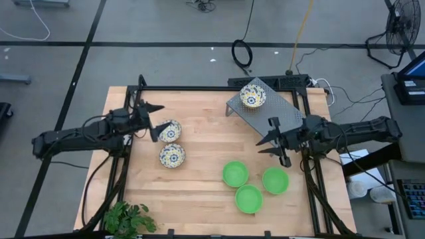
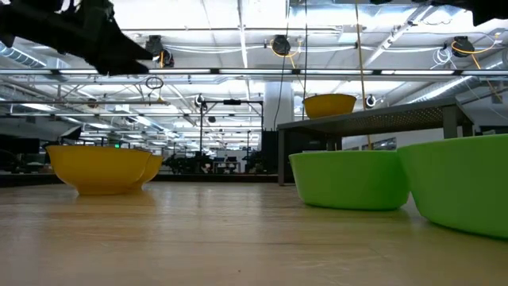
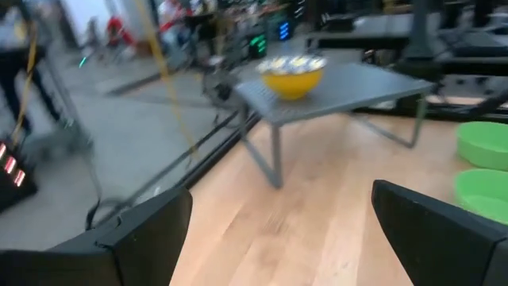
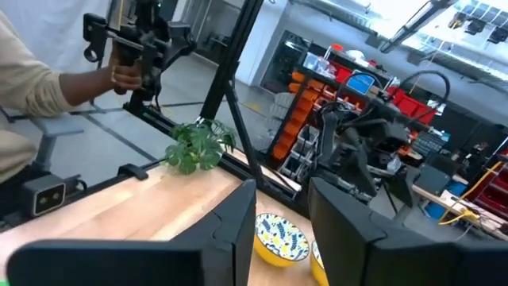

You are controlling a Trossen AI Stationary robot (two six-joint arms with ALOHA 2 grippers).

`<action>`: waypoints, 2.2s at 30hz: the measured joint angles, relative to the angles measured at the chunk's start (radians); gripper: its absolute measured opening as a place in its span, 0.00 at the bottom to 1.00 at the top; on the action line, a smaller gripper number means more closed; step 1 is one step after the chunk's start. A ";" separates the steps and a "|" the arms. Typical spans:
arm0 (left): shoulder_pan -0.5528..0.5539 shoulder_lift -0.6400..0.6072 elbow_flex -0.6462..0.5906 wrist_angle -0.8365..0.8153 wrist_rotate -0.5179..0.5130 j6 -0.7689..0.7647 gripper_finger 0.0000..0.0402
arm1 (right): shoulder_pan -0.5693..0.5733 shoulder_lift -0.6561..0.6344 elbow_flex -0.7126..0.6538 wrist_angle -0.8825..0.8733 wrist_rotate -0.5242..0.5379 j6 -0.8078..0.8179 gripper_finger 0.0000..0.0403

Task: Pick & Place Mini bowls
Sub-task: Stack the top yellow bowl on the yellow bowl on the shelf

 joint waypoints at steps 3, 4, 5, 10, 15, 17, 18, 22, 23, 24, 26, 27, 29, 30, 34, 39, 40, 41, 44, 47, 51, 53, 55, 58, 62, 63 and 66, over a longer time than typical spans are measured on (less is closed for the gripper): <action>0.016 0.012 -0.002 -0.048 -0.042 -0.064 0.97 | -0.001 -0.001 0.000 0.003 0.000 -0.012 0.26; 0.020 0.017 -0.002 -0.054 -0.048 -0.080 0.97 | -0.001 0.000 0.000 0.006 0.000 -0.021 0.26; 0.024 0.022 -0.002 -0.060 -0.051 -0.090 0.97 | -0.001 0.000 0.000 0.009 0.000 -0.034 0.26; 0.025 0.044 -0.002 -0.072 -0.021 -0.182 0.97 | -0.001 0.001 0.000 0.058 0.000 -0.056 0.26; 0.024 0.067 -0.002 -0.100 0.085 -0.349 0.97 | -0.001 0.010 0.000 0.061 0.000 -0.051 0.26; 0.024 0.079 -0.002 -0.139 0.141 -0.367 0.97 | -0.001 0.012 0.000 0.060 0.000 -0.045 0.26; 0.023 0.087 -0.002 -0.160 0.159 -0.377 0.97 | -0.001 0.012 0.000 0.060 0.001 -0.045 0.26; 0.024 0.113 -0.002 -0.246 0.160 -0.487 0.97 | -0.001 0.011 0.000 0.060 0.001 -0.049 0.26; 0.024 0.120 -0.002 -0.269 0.148 -0.518 0.97 | -0.001 0.011 0.000 0.060 0.001 -0.051 0.26; 0.025 0.127 -0.002 -0.295 0.130 -0.551 0.97 | -0.001 0.011 0.000 0.062 0.001 -0.052 0.26; 0.035 0.140 -0.001 -0.332 0.087 -0.621 0.97 | -0.002 0.013 0.000 0.073 0.001 -0.053 0.26; 0.045 0.147 0.005 -0.358 0.071 -0.650 0.97 | -0.002 0.013 0.000 0.075 0.001 -0.053 0.26; 0.070 0.167 0.020 -0.421 0.058 -0.710 0.97 | -0.002 0.014 0.000 0.082 0.001 -0.053 0.26; 0.085 0.178 0.029 -0.452 0.054 -0.738 0.97 | -0.002 0.017 0.000 0.084 0.001 -0.053 0.26; 0.141 0.226 0.046 -0.537 0.039 -0.813 0.97 | -0.002 0.033 0.000 0.086 0.001 -0.053 0.26; 0.199 0.302 0.046 -0.559 0.046 -0.804 0.97 | -0.002 0.057 0.000 0.098 0.002 -0.053 0.26; 0.204 0.319 0.046 -0.565 0.052 -0.802 0.97 | -0.002 0.058 0.000 0.099 0.002 -0.053 0.26; 0.208 0.336 0.046 -0.569 0.060 -0.801 0.97 | -0.002 0.058 0.000 0.097 0.002 -0.053 0.26; 0.211 0.386 0.047 -0.587 0.076 -0.768 0.97 | -0.002 0.058 0.000 0.098 0.002 -0.054 0.26; 0.210 0.430 0.047 -0.589 0.097 -0.719 0.97 | -0.002 0.059 0.000 0.098 0.002 -0.053 0.26; 0.202 0.480 0.047 -0.578 0.109 -0.710 0.97 | -0.002 0.059 0.000 0.097 0.024 -0.054 0.26; 0.199 0.497 0.047 -0.564 0.109 -0.703 0.97 | -0.002 0.059 0.000 0.097 0.067 -0.051 0.26; 0.200 0.509 0.047 -0.552 0.109 -0.692 0.97 | -0.002 0.059 0.000 0.097 0.122 -0.036 0.26; 0.199 0.516 0.047 -0.526 0.110 -0.667 0.97 | -0.002 0.059 0.000 0.097 0.163 -0.030 0.26; 0.199 0.516 0.047 -0.504 0.110 -0.651 0.97 | -0.002 0.060 0.000 0.097 0.161 -0.028 0.26; 0.200 0.516 0.047 -0.504 0.109 -0.651 0.97 | -0.002 0.064 0.000 0.100 0.161 -0.025 0.26; 0.199 0.516 0.047 -0.505 0.109 -0.651 0.97 | -0.002 0.084 0.000 0.123 0.161 -0.008 0.26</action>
